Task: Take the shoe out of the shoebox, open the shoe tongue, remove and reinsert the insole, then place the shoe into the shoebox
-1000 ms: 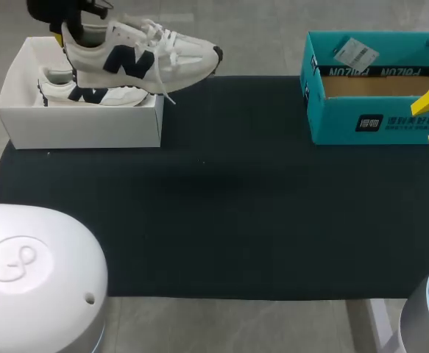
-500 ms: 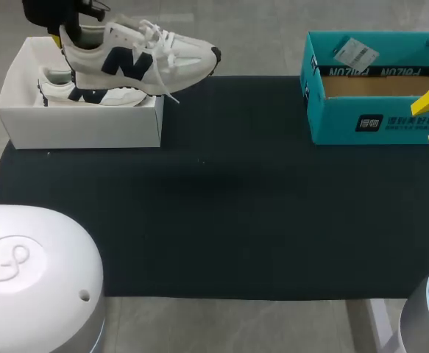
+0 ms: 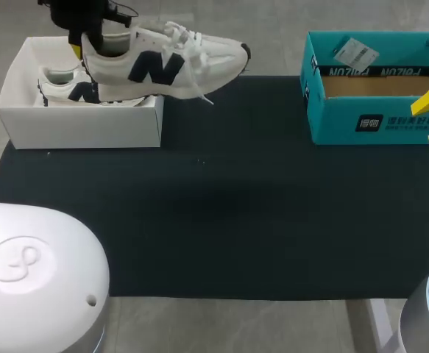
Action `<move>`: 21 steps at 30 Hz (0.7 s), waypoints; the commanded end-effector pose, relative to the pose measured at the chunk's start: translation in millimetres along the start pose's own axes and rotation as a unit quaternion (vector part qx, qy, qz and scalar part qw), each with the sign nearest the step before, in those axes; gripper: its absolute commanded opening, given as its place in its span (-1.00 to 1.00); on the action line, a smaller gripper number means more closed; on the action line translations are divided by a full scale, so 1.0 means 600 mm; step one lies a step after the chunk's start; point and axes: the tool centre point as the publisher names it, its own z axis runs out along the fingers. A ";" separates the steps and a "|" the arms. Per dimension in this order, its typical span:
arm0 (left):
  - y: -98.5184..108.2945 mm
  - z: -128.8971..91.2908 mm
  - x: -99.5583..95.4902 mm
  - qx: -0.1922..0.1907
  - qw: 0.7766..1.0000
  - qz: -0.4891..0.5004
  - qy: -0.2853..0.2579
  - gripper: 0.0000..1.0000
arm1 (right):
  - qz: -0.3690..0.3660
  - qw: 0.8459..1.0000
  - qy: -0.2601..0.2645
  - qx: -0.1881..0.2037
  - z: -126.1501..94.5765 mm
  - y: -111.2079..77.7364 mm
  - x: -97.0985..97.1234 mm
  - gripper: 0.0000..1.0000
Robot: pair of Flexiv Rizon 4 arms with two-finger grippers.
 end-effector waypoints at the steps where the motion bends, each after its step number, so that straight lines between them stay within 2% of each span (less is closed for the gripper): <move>1: -0.032 -0.032 -0.040 -0.013 0.998 -0.016 0.053 -1.00 | 0.000 1.000 -0.001 0.000 0.001 -0.001 0.000 1.00; 8: -0.071 -0.041 -0.092 -0.020 0.997 -0.038 0.068 -1.00 | 0.000 1.000 -0.001 0.000 0.001 -0.001 0.000 1.00; 10: -0.083 -0.039 -0.110 -0.019 0.997 -0.051 0.057 -1.00 | 0.000 1.000 -0.001 0.000 0.001 -0.001 0.000 1.00; 16: -0.102 -0.031 -0.186 -0.017 0.998 -0.042 0.032 -1.00 | 0.000 1.000 -0.001 0.000 0.001 -0.001 0.000 1.00; 21: -0.111 -0.021 -0.235 -0.010 0.999 -0.046 0.026 -1.00 | 0.000 1.000 -0.001 0.000 0.001 -0.001 0.000 1.00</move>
